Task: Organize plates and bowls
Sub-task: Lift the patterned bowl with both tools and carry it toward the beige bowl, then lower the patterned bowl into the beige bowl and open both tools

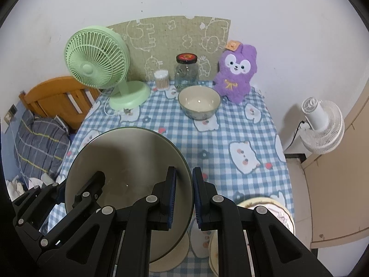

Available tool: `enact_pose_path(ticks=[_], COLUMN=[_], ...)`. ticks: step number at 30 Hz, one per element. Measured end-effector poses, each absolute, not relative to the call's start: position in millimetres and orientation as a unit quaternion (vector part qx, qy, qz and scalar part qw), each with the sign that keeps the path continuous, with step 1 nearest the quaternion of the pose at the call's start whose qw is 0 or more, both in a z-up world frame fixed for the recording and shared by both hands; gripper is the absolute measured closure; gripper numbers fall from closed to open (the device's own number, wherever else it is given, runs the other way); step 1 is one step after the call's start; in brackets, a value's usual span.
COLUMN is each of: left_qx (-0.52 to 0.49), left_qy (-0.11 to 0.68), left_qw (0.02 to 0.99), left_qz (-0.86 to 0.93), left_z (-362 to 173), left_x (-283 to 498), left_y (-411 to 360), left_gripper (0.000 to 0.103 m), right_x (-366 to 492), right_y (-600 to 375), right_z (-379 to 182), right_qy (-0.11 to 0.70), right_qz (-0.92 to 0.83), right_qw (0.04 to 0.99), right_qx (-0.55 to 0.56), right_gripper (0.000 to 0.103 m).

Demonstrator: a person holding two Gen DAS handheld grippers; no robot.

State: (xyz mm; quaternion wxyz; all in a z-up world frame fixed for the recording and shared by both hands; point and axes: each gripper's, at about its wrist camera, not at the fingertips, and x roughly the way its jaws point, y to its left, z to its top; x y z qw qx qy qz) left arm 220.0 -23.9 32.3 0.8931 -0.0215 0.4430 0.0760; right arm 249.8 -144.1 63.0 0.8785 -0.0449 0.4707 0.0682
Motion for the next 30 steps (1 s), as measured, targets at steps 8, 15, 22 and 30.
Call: enact_pose_path(ticks=[8, 15, 22, 30], left_qx=[-0.023, -0.021, -0.025, -0.021], left_qy=[0.452, 0.46, 0.475, 0.494], left_qw=[0.889, 0.886, 0.878, 0.868], left_qz=[0.068, 0.063, 0.057, 0.045], left_z=[14, -1, -21, -44], left_x=[200, 189, 182, 182], left_y=[-31, -35, -37, -39], left_gripper=[0.084, 0.084, 0.084, 0.084], right_x=[229, 218, 213, 213], right_y=[-151, -155, -156, -158], right_z=[47, 33, 15, -10], right_qy=[0.482, 0.491, 0.506, 0.53], right_qz=[0.065, 0.06, 0.055, 0.051], right_qw=[0.873, 0.868, 0.86, 0.846], right_qx=[-0.047, -0.044, -0.043, -0.043], right_gripper=[0.086, 0.086, 0.086, 0.086])
